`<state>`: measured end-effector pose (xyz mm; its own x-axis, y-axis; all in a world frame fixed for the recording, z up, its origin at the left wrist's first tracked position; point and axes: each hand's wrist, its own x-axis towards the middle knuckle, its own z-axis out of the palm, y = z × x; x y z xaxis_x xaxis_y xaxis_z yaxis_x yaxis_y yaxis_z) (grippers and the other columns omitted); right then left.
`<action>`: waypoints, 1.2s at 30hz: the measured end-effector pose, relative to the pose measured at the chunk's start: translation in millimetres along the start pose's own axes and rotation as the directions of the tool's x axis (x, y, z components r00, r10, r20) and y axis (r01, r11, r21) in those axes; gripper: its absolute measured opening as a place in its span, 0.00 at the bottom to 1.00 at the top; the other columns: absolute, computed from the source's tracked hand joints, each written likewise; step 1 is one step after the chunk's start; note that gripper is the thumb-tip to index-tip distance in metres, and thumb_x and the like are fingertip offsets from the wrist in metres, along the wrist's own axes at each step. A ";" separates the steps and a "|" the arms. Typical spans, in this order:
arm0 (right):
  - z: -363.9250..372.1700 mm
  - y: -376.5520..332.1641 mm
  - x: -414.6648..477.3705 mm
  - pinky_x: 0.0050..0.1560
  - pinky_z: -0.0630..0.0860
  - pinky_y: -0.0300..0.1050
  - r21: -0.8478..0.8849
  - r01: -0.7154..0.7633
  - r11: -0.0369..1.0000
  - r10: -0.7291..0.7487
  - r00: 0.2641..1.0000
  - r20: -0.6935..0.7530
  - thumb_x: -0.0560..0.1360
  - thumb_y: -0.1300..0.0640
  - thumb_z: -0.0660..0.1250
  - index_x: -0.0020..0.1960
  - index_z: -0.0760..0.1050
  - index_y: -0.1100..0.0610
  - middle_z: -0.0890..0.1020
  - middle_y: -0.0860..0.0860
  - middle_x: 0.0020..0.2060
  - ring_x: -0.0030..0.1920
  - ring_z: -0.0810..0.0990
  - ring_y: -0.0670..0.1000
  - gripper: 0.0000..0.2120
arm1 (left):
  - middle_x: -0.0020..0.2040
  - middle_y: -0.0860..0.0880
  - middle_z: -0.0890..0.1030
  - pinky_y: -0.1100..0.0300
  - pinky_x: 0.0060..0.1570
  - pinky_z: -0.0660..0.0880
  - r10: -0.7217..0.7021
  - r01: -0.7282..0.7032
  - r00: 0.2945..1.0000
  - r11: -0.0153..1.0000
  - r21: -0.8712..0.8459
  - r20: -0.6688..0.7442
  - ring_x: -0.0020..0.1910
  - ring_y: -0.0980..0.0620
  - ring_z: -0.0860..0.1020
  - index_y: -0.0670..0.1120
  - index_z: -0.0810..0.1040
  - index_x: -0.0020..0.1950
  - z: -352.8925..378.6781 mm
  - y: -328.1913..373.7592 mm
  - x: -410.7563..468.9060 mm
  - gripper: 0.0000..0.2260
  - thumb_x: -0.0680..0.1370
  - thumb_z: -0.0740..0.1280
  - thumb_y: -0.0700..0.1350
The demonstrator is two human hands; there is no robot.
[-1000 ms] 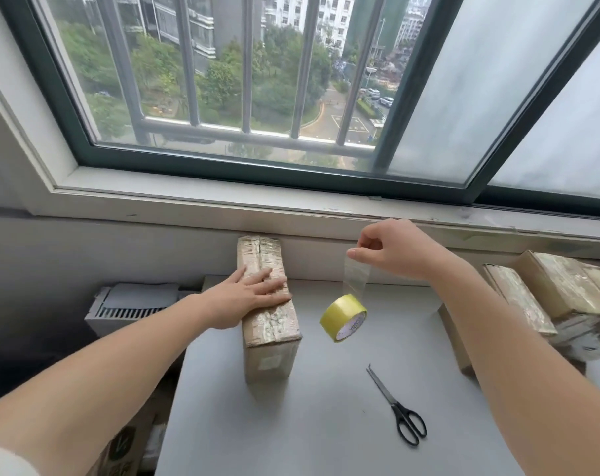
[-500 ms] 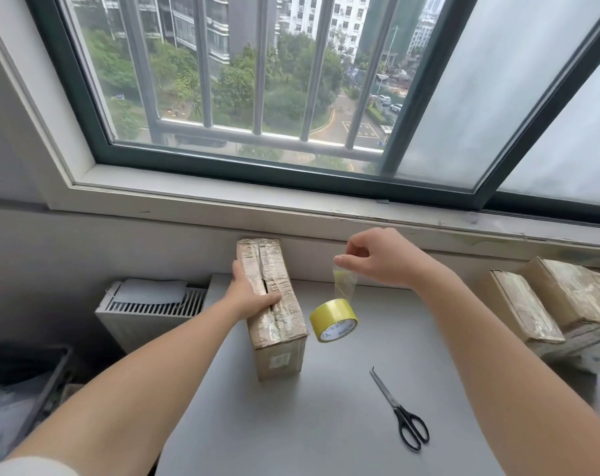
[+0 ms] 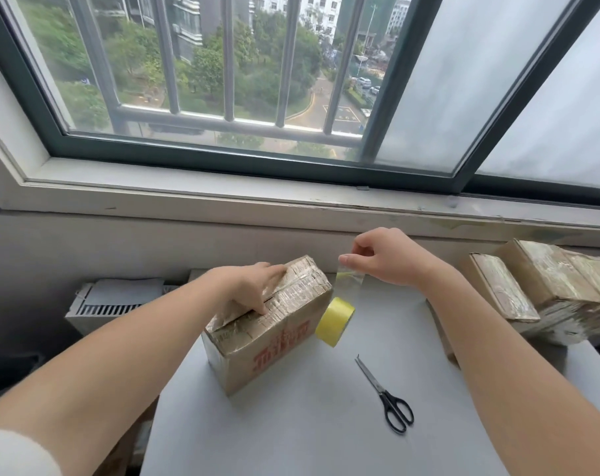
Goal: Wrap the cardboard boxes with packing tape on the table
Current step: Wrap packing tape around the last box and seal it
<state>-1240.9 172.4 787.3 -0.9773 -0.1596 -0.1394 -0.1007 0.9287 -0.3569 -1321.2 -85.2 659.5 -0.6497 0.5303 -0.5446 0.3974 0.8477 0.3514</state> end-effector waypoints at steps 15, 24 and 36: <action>0.3 19.7 -13.6 0.37 0.69 0.41 0.032 0.005 0.999 -0.005 1.000 -0.012 0.76 0.42 0.73 0.40 0.77 0.54 0.77 0.45 0.32 0.35 0.73 0.44 0.17 | 0.84 0.45 0.41 0.37 0.70 0.59 -0.094 0.159 0.936 0.972 0.171 -0.340 0.78 0.38 0.54 0.66 0.33 0.80 62.7 35.6 6.6 0.47 0.74 0.65 0.70; -3.9 30.3 -32.2 0.37 0.68 0.42 0.068 0.041 0.997 -0.043 0.999 0.031 0.77 0.41 0.72 0.40 0.77 0.56 0.76 0.45 0.32 0.33 0.71 0.44 0.19 | 0.78 0.51 0.52 0.44 0.73 0.58 0.255 -0.220 0.862 0.967 0.130 -0.438 0.75 0.46 0.57 0.71 0.38 0.79 41.3 1.5 -24.4 0.49 0.72 0.72 0.64; 2.7 21.2 -30.0 0.35 0.66 0.42 0.062 0.024 0.998 -0.026 0.999 0.041 0.77 0.41 0.71 0.37 0.75 0.55 0.74 0.45 0.30 0.32 0.70 0.44 0.20 | 0.76 0.57 0.54 0.43 0.75 0.60 0.281 -0.249 0.890 0.959 0.133 -0.360 0.73 0.50 0.56 0.73 0.46 0.77 18.3 -10.2 -47.2 0.50 0.67 0.76 0.52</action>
<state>-1213.3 196.0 781.4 -0.9658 -0.1974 -0.1679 -0.1119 0.9022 -0.4166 -1282.7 -118.7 667.7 -0.6993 0.7060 -0.1120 0.6295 0.6825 0.3713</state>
